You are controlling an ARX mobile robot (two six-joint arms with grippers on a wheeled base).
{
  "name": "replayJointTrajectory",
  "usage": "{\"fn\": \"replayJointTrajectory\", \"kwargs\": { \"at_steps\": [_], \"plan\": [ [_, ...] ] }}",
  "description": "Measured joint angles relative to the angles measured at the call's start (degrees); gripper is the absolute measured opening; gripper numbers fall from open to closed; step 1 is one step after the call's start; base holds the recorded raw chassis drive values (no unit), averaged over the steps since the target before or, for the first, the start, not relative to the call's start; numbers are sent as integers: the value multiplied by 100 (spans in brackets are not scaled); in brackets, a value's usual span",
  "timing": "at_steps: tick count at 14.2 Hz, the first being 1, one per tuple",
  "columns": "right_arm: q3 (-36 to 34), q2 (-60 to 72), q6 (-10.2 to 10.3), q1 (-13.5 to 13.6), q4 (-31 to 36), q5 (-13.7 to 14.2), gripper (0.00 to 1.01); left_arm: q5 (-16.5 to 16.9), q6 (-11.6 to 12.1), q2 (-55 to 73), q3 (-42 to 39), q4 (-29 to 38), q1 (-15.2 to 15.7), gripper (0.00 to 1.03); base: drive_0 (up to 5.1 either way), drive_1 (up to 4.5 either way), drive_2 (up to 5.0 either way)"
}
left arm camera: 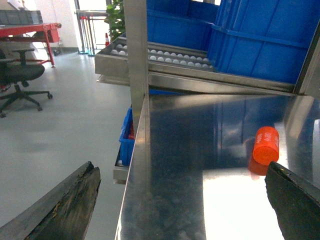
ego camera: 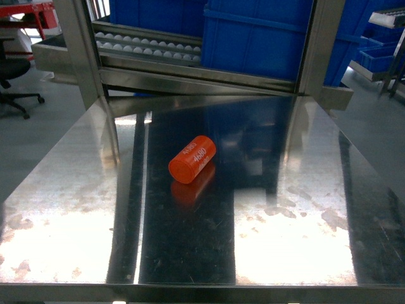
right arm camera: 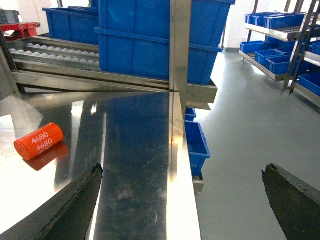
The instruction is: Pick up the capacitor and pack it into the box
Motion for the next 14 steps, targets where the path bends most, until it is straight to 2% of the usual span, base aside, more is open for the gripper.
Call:
{"fn": "replayJointTrajectory", "kwargs": {
  "at_steps": [2, 3, 4, 5, 7, 8, 10, 11, 14],
  "plan": [
    [0, 0, 2, 0, 0, 0, 98, 2, 2, 0, 0, 0, 0, 98, 0, 0, 0],
    [0, 0, 0, 0, 0, 2, 98, 343, -170, 109, 133, -544, 122, 98, 0, 0, 0],
    [0, 0, 0, 0, 2, -2, 98, 739, -380, 717, 232, -507, 278, 98, 0, 0, 0],
    [0, 0, 0, 0, 0, 0, 98, 968, -389, 1499, 243, 326, 302, 98, 0, 0, 0],
    [0, 0, 2, 0, 2, 0, 98, 1189, -107, 3908, 1091, 2643, 236, 98, 0, 0, 0],
    [0, 0, 0, 0, 0, -2, 98, 1202, 11, 5243, 1733, 3633, -42, 98, 0, 0, 0],
    [0, 0, 2, 0, 2, -2, 98, 1126, 179, 7530, 2813, 4415, -649, 98, 0, 0, 0],
    [0, 0, 0, 0, 0, 0, 98, 1043, 197, 8397, 3248, 4581, -935, 98, 0, 0, 0],
    [0, 0, 2, 0, 0, -2, 98, 1045, 223, 10063, 4474, 4332, -1620, 98, 0, 0, 0]
  ]
}}
